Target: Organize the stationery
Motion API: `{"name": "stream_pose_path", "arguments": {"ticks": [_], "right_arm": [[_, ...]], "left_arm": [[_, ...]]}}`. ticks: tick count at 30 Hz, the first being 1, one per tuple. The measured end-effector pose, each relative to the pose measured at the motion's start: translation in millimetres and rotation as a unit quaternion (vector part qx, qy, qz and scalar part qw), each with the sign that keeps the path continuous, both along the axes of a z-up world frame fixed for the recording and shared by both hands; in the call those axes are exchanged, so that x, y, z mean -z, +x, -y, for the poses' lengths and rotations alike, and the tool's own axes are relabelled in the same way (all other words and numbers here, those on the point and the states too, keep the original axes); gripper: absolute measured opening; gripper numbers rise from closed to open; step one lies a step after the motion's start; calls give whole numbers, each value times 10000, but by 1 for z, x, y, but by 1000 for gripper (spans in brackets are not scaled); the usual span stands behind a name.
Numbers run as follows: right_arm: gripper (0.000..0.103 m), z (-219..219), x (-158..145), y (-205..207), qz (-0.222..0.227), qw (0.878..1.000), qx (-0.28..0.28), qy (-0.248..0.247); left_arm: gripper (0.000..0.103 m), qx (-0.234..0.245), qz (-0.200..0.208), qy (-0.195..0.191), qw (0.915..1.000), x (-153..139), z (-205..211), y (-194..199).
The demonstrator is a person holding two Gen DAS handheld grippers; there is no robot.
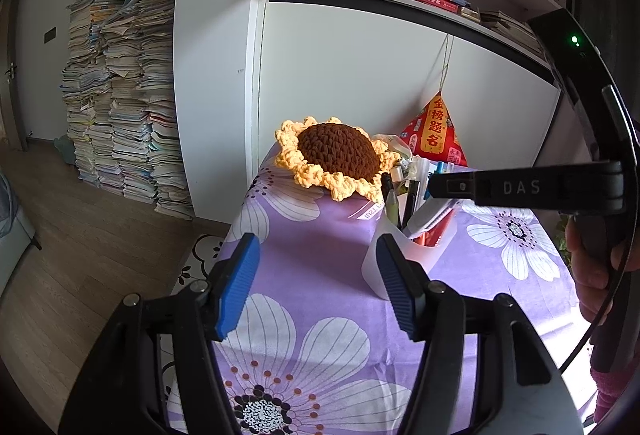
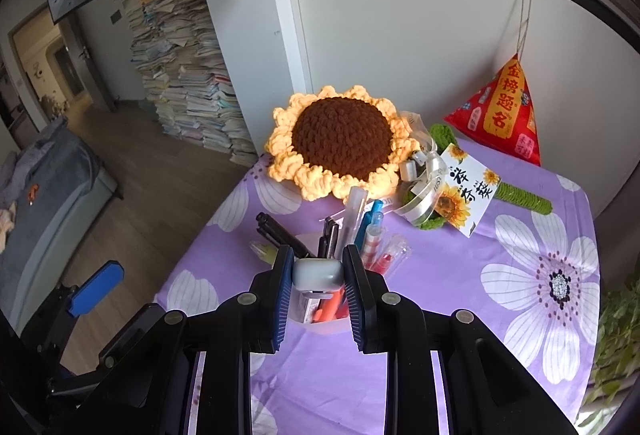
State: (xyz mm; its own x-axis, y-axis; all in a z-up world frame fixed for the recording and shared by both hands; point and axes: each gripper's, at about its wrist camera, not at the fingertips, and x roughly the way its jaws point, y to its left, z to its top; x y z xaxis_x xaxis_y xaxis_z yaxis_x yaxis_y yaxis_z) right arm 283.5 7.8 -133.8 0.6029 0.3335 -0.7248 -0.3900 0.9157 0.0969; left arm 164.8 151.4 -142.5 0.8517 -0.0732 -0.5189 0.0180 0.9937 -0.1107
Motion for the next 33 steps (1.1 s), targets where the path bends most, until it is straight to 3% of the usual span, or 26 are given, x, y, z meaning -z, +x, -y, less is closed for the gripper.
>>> {"name": "stream_pose_path", "arguments": {"ticks": [11,16,20,24,33], "right_arm": [[26,-4,-3,-7,117,9997,-70,-217],[26,-9,-2,-12,149,9980,-128,-595],[26,-6,8,0,-160,9990,-100,-400],[26,-1,9,2,-167,9996,21,-215],[26,19,-4,-17,282,9993,188,-177]], "left_arm": [[61,-31,-7,-4,10000,-1,-2,0],[62,11,-39,-31,10000,0,1,1],[62,85,-49,60,9999,1,6,-1],[64,84,-76,48,9999,1,6,0],[70,294,-133,62,9995,0,22,2]]}}
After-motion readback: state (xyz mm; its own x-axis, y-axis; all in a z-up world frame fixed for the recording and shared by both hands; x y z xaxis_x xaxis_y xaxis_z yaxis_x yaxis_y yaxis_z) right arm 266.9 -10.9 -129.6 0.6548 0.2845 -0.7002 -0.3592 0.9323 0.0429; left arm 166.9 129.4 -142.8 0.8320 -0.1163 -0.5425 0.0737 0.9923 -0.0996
